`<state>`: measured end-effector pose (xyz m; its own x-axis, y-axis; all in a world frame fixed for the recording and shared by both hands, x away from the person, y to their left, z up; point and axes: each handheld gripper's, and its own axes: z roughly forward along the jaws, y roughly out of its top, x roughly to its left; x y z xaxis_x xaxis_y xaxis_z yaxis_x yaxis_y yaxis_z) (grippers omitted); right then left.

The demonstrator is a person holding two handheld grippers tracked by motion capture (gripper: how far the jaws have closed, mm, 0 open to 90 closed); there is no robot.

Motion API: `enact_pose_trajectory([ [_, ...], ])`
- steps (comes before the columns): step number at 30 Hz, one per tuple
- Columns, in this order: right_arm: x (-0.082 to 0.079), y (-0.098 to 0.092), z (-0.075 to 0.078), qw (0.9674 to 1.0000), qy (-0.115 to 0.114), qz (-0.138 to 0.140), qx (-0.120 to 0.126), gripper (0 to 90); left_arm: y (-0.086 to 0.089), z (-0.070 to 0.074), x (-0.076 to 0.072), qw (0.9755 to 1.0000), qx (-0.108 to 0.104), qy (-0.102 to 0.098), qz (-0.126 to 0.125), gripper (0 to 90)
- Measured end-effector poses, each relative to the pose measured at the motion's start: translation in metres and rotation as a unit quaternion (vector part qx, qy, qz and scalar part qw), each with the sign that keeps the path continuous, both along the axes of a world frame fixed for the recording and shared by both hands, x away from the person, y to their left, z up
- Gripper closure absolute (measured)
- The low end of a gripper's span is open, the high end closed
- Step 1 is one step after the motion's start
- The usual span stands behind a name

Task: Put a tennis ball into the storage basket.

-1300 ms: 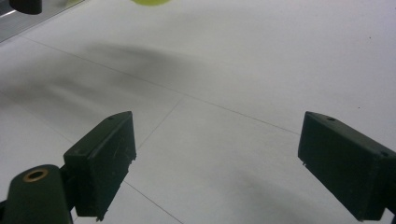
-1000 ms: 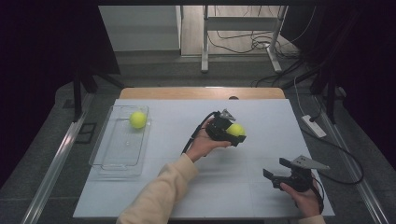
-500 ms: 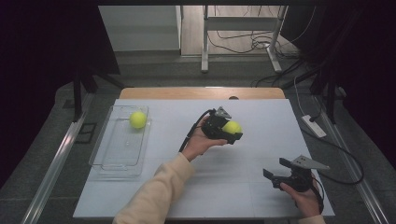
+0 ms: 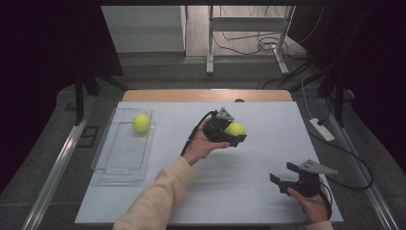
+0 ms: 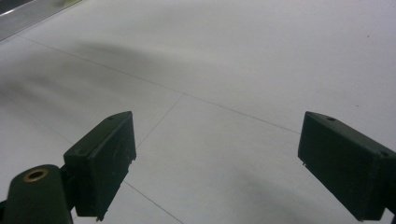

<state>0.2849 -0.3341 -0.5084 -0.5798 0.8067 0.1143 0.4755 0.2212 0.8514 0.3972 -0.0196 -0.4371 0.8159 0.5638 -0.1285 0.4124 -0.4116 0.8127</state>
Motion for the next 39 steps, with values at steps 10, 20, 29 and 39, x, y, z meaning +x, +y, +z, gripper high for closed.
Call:
enact_pose_trajectory([
  [10,0.000,0.001,0.000,1.0000,-0.001,0.000,-0.001,11.0,0.006,0.003,-0.004,0.9999,-0.008,-0.007,0.007,26.5],
  [20,0.000,0.001,0.000,1.0000,-0.001,0.000,0.000,11.0,0.014,0.005,-0.006,0.9998,-0.017,-0.009,0.011,26.5],
  [29,0.000,0.001,0.000,1.0000,-0.001,0.000,0.000,11.0,0.023,0.008,-0.007,0.9995,-0.024,-0.014,0.018,26.5],
  [39,0.000,0.002,0.000,1.0000,0.000,0.000,-0.002,11.0,0.031,0.010,-0.009,0.9991,-0.028,-0.018,0.025,26.5],
])
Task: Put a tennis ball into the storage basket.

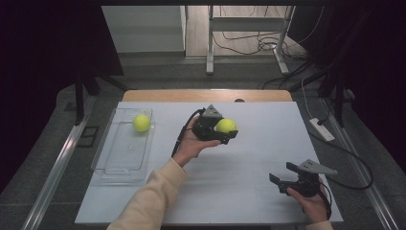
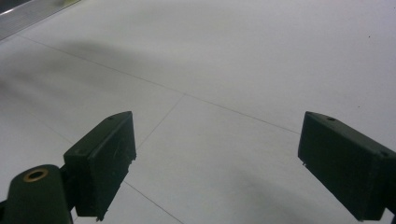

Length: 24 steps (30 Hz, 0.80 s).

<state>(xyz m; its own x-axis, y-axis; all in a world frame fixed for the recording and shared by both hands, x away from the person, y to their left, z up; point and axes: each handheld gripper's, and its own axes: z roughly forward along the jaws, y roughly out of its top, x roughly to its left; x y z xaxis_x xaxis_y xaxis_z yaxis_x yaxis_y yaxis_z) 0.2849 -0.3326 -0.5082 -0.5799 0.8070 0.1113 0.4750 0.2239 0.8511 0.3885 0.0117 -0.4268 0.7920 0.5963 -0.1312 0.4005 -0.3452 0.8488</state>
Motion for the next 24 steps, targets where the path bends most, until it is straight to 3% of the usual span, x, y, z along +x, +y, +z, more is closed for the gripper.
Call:
enact_pose_trajectory([
  [24,0.000,0.001,0.000,1.0000,0.000,-0.001,-0.001,11.0,0.023,0.004,-0.003,0.9998,-0.008,-0.007,0.017,26.6],
])
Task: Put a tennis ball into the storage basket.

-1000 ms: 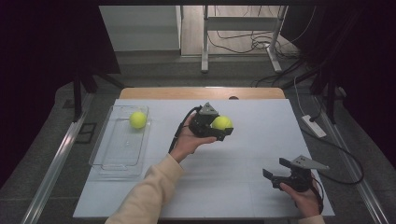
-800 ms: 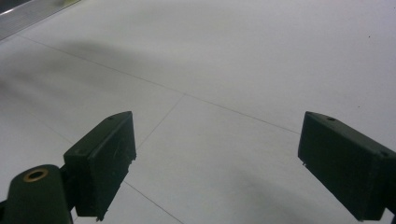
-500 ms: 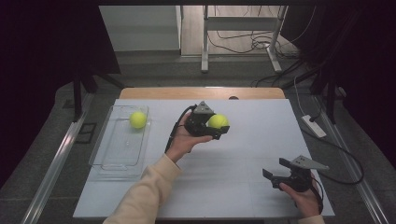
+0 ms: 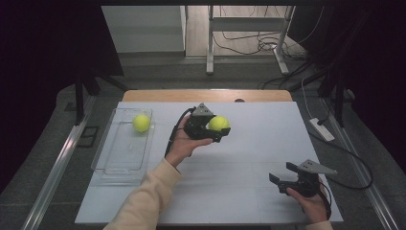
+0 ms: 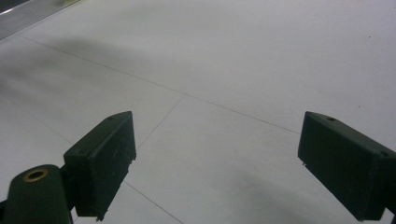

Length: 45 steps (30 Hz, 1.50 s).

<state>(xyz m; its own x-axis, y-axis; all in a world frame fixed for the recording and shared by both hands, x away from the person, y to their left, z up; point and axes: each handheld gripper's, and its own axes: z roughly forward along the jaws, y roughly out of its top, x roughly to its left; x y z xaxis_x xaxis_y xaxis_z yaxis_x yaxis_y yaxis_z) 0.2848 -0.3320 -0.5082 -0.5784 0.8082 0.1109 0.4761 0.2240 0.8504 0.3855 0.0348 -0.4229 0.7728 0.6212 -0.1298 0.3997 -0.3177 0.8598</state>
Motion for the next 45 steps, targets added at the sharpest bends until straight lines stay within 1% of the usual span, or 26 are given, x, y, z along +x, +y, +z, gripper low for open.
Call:
enact_pose_trajectory([
  [8,0.000,0.000,0.001,1.0000,-0.001,-0.001,-0.001,11.0,0.005,0.001,-0.002,1.0000,-0.001,-0.002,0.005,26.5],
  [27,-0.001,0.000,0.001,1.0000,-0.002,-0.002,-0.001,11.0,0.022,0.005,-0.003,0.9998,-0.005,-0.005,0.017,26.6],
  [34,-0.001,0.000,0.001,1.0000,-0.004,-0.002,0.000,11.0,0.030,0.004,-0.004,0.9996,-0.013,-0.003,0.024,26.5],
  [40,-0.001,0.000,0.001,1.0000,-0.003,-0.002,-0.001,11.0,0.035,0.003,-0.004,0.9995,-0.012,-0.003,0.029,26.6],
  [45,-0.001,0.000,0.001,1.0000,-0.003,-0.002,-0.001,11.0,0.040,0.002,-0.004,0.9992,-0.018,-0.003,0.036,26.5],
])
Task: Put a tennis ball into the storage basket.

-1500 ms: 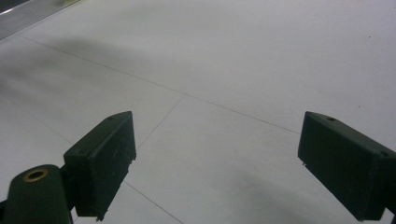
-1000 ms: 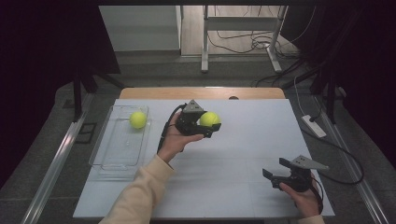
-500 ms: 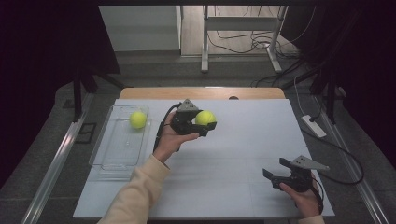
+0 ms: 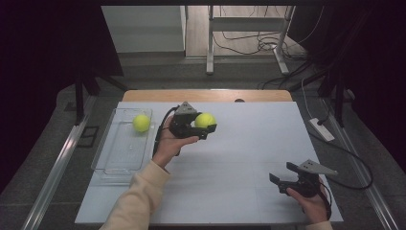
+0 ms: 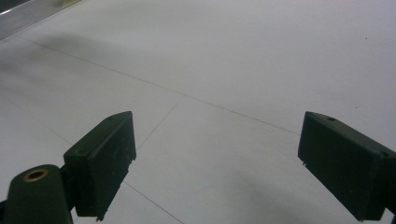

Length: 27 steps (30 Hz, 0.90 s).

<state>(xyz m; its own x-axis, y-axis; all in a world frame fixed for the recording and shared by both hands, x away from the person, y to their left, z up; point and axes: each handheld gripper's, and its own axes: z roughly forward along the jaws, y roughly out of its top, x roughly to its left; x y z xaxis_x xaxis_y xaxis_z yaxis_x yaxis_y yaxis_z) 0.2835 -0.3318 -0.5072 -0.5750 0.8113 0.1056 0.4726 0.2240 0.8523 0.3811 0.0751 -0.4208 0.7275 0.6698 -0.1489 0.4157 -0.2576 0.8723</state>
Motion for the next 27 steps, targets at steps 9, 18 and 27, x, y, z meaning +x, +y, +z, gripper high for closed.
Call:
enact_pose_trajectory([
  [9,0.000,0.001,0.000,1.0000,0.001,0.000,-0.001,11.0,0.008,-0.001,-0.001,1.0000,-0.002,-0.002,0.007,26.6],
  [18,0.000,0.001,-0.001,1.0000,0.000,0.001,-0.001,11.0,0.017,0.000,-0.005,0.9997,0.000,-0.005,0.023,26.5],
  [27,0.000,0.002,-0.001,1.0000,0.000,0.000,-0.002,11.0,0.024,-0.001,-0.008,0.9997,-0.002,-0.005,0.025,26.5],
])
